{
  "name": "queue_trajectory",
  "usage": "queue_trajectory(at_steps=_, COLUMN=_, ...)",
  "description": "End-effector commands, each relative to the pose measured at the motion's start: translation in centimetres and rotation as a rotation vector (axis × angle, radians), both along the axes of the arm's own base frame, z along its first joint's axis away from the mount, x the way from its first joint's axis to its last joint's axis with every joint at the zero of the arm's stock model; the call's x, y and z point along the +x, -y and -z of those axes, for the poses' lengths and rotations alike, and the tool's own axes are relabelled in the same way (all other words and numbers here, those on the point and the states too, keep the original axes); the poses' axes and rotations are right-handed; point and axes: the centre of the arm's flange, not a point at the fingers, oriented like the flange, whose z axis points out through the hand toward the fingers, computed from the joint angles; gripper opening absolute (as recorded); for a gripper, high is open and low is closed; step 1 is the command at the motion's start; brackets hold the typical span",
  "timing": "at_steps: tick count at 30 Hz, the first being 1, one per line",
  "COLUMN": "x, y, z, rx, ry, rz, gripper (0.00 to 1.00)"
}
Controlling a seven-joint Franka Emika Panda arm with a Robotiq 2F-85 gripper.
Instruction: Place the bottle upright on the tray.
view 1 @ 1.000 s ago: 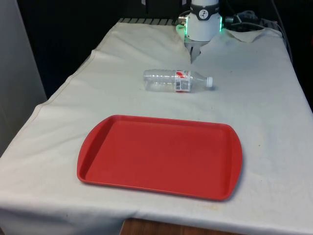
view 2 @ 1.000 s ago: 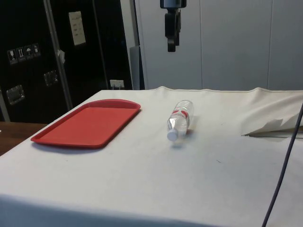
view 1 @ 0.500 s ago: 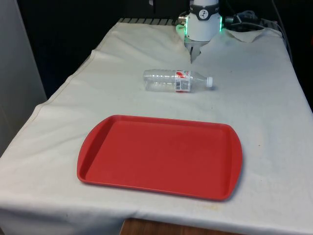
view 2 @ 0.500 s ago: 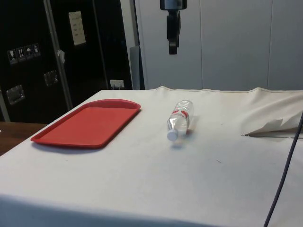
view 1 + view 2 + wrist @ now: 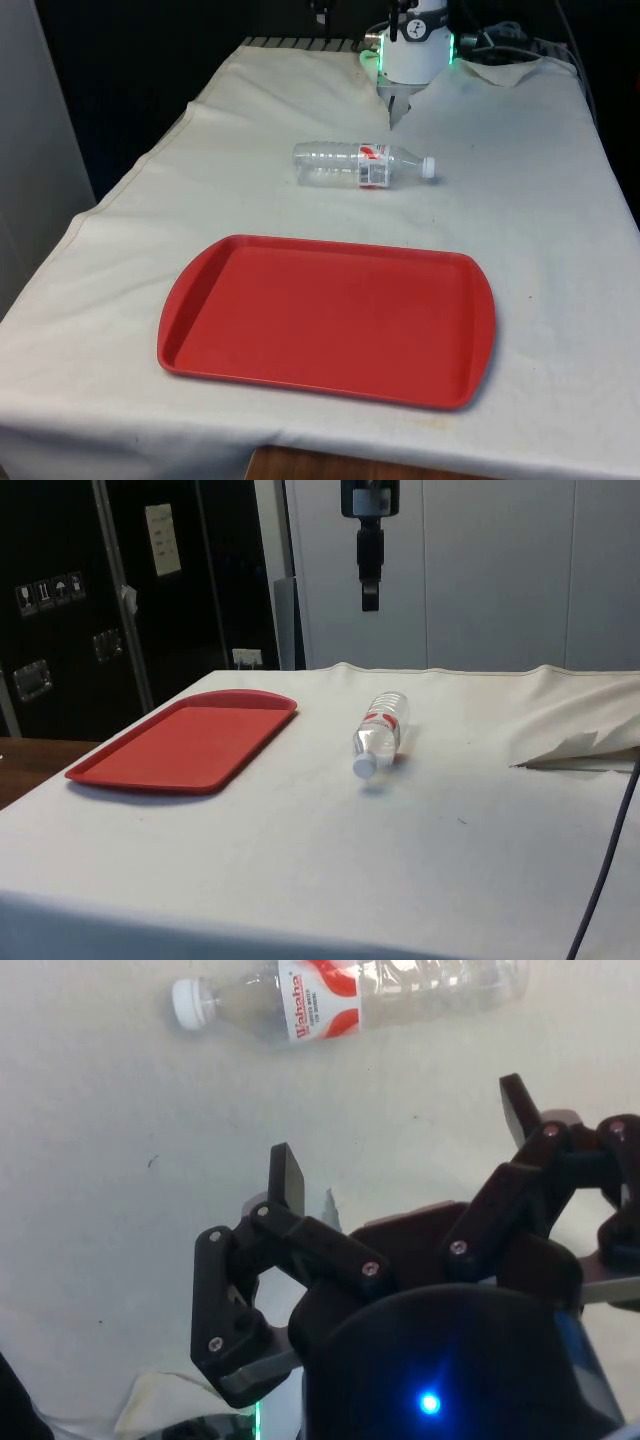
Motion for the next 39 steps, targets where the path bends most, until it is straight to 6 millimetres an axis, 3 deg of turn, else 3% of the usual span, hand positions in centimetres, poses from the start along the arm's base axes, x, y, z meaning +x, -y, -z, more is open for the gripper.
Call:
queue_trajectory(at_steps=1, x=0.0, y=-0.1, z=0.1, rx=-0.001, ry=-0.001, rz=-0.006, gripper=1.00)
queue_trajectory(at_steps=18, x=0.0, y=-2.3, z=0.8, rx=-0.031, ry=-0.010, rz=-0.089, gripper=1.00)
queue_trajectory(at_steps=39, x=0.5, y=-2.7, z=4.7, rx=-0.059, ry=-0.009, rz=-0.219, gripper=1.00)
